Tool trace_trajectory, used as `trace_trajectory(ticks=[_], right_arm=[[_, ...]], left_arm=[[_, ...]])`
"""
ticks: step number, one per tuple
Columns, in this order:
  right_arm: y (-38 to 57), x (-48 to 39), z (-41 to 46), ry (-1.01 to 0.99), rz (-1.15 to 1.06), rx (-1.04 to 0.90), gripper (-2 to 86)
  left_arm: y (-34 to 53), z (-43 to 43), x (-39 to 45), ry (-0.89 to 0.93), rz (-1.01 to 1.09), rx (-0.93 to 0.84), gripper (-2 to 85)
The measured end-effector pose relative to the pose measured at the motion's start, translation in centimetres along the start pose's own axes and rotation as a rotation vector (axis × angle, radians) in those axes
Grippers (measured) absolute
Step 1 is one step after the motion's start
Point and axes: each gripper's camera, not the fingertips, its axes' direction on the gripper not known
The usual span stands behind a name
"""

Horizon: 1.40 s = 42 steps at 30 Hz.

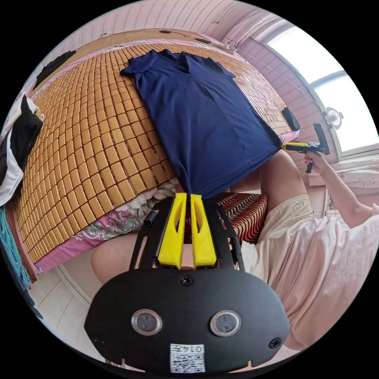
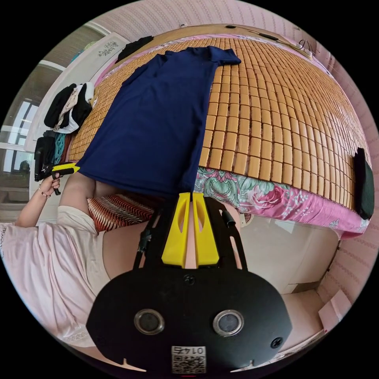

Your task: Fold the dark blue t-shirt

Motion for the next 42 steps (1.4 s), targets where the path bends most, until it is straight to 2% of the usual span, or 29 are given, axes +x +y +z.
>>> trace_trajectory(ticks=[7, 12, 18, 26, 29, 33, 36, 39, 40, 42], right_arm=[[-2.6, -2.9, -0.1, 0.002, -0.038, -0.032, 0.4], [-4.9, -3.9, 0.5, 0.017, -0.007, -0.106, 0.3], [-9.5, -7.4, -1.2, 0.178, -0.105, 0.053, 2.2], [-30.0, -19.8, 1.7, 0.073, -0.536, 0.278, 6.6], [-38.5, -24.3, 3.2, 0.054, -0.601, 0.307, 7.3], [-46.0, -28.0, 4.7, 0.093, -0.573, 0.373, 7.7], [-50.5, -29.5, 5.6, 0.121, -0.49, 0.391, 8.1], [-54.5, -30.3, 7.2, 0.141, -0.408, 0.311, 7.4], [-55.9, -30.7, 8.2, 0.136, -0.397, 0.227, 6.5], [-57.0, -31.2, 8.4, 0.103, -0.398, 0.187, 4.3]], left_arm=[[-1.4, -0.7, -0.9, 0.048, -0.022, -0.033, 0.1], [-2.3, -1.4, -1.8, 0.04, -0.064, -0.047, 3.6], [-3.0, -4.0, -3.9, 0.036, -0.115, -0.007, 5.3], [-9.1, -4.9, -7.8, 0.023, -0.156, 0.186, 4.7], [-13.3, -5.6, -10.1, 0.032, -0.158, 0.244, 3.8], [-19.3, -6.5, -13.3, -0.013, -0.135, 0.281, 1.6], [-24.0, -7.6, -16.0, -0.005, -0.148, 0.332, 4.9], [-27.7, -8.6, -18.0, -0.013, -0.208, 0.387, 6.3], [-29.2, -8.6, -18.6, 0.001, -0.212, 0.389, 6.4], [-31.4, -7.9, -19.3, 0.021, -0.242, 0.325, 7.0]])
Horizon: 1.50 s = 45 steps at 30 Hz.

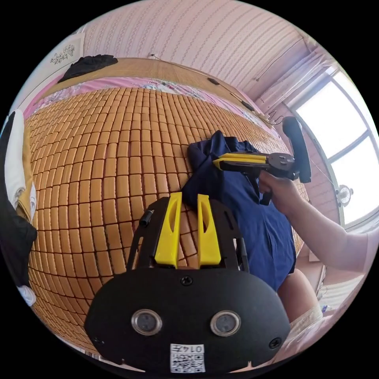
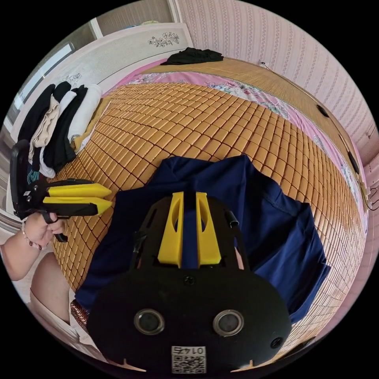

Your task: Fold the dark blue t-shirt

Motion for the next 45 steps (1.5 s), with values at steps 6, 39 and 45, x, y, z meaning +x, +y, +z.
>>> trace_trajectory(ticks=[6, 39, 45], right_arm=[[-3.3, -1.7, -2.5, -0.01, -0.033, 0.031, 0.7], [-10.1, -21.7, 2.6, 0.199, -0.445, -0.095, -0.5], [-8.3, -23.3, 0.1, 0.149, -0.483, -0.031, -0.7]], left_arm=[[-2.1, 0.9, -0.1, -0.007, -0.072, -0.09, 1.5], [2.6, -1.9, 1.7, -0.042, -0.318, 0.033, -0.8], [3.3, -3.2, 1.9, -0.126, -0.387, 0.07, -0.7]])
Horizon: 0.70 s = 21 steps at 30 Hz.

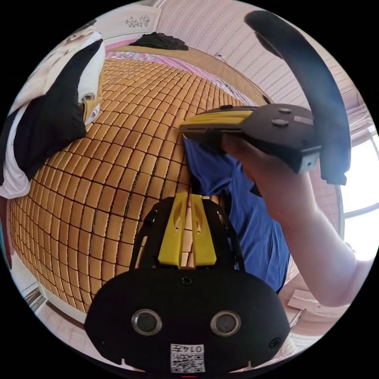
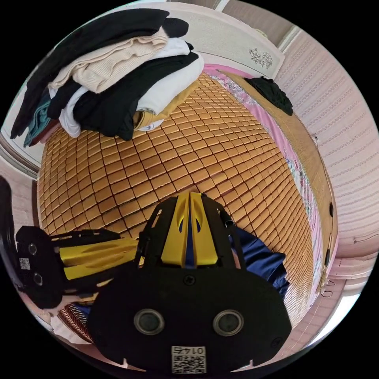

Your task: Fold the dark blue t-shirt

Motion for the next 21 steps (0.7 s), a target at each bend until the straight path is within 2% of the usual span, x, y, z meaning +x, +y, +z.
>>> trace_trajectory(ticks=[4, 6, 9, 11, 14, 17, 21], right_arm=[[7.4, 0.8, -3.8, -0.146, 0.133, 0.09, 0.2], [12.8, 1.7, -4.7, -0.141, 0.237, 0.094, 0.8], [23.4, 3.9, -5.6, -0.042, 0.435, 0.022, 1.4], [32.6, 6.4, -6.5, 0.043, 0.662, -0.056, 1.4], [43.1, 9.6, -8.0, 0.072, 0.937, -0.083, 1.6], [50.4, 11.9, -9.0, 0.126, 1.128, -0.043, 2.8], [55.1, 14.7, -8.4, 0.091, 1.242, 0.064, 6.2]], left_arm=[[0.3, -2.4, -0.5, 0.036, -0.027, 0.098, -0.7], [0.3, -3.1, 0.4, 0.089, 0.026, 0.121, -0.8], [-0.1, -3.3, 4.4, 0.157, 0.255, 0.138, -0.9], [-0.5, -2.1, 8.6, 0.238, 0.45, 0.069, -0.9], [-1.0, 0.5, 14.2, 0.334, 0.589, -0.011, -0.9], [-1.5, 3.5, 20.0, 0.41, 0.698, -0.077, -0.5], [-2.2, 6.7, 26.8, 0.461, 0.818, -0.102, 1.4]])
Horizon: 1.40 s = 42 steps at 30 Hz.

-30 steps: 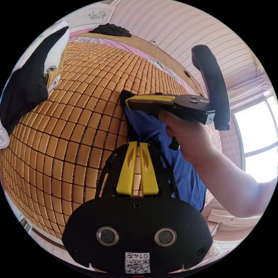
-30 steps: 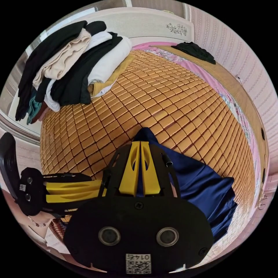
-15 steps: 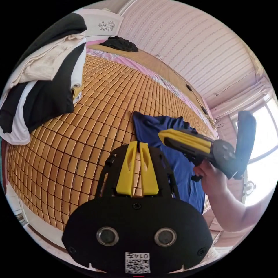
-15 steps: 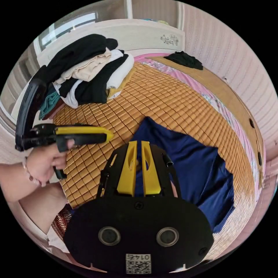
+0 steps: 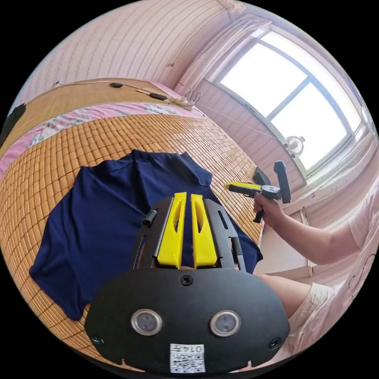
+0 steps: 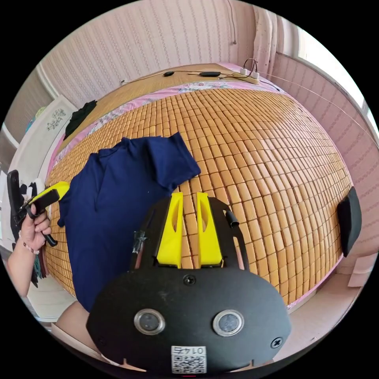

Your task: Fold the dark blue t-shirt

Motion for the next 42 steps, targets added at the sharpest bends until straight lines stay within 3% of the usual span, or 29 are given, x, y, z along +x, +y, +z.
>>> trace_trajectory(ticks=[4, 7, 13, 18, 26, 33, 38, 42], right_arm=[[-1.4, 3.1, 2.9, -0.043, 0.059, 0.0, 6.8], [-1.4, 4.7, 4.3, -0.089, 0.061, -0.058, 2.5], [2.8, 7.7, 2.0, -0.062, 0.139, -0.044, 1.2], [4.8, 8.5, 1.9, -0.056, 0.067, -0.05, 3.3], [6.6, 9.8, 1.7, -0.066, 0.058, -0.001, 4.1], [7.0, 10.8, 2.6, -0.083, 0.088, -0.034, 2.7], [9.4, 11.0, 0.0, -0.014, 0.063, 0.003, 1.4], [12.5, 9.1, -1.8, -0.047, -0.033, -0.042, 0.6]], left_arm=[[-4.9, 5.1, 1.7, 0.004, 0.085, -0.064, 3.2], [-7.4, 7.4, 2.7, -0.002, 0.135, -0.105, 3.1], [-11.3, 11.5, 4.8, -0.025, 0.246, -0.178, 1.7], [-15.0, 16.9, 7.0, -0.066, 0.343, -0.236, -0.1], [-18.0, 28.1, 9.9, -0.098, 0.402, -0.495, 1.8], [-19.2, 28.7, 10.1, -0.059, 0.368, -0.463, 1.6], [-19.7, 20.5, 9.3, -0.018, 0.373, -0.275, 2.7], [-15.1, 13.8, 7.1, -0.045, 0.325, -0.265, 1.8]])
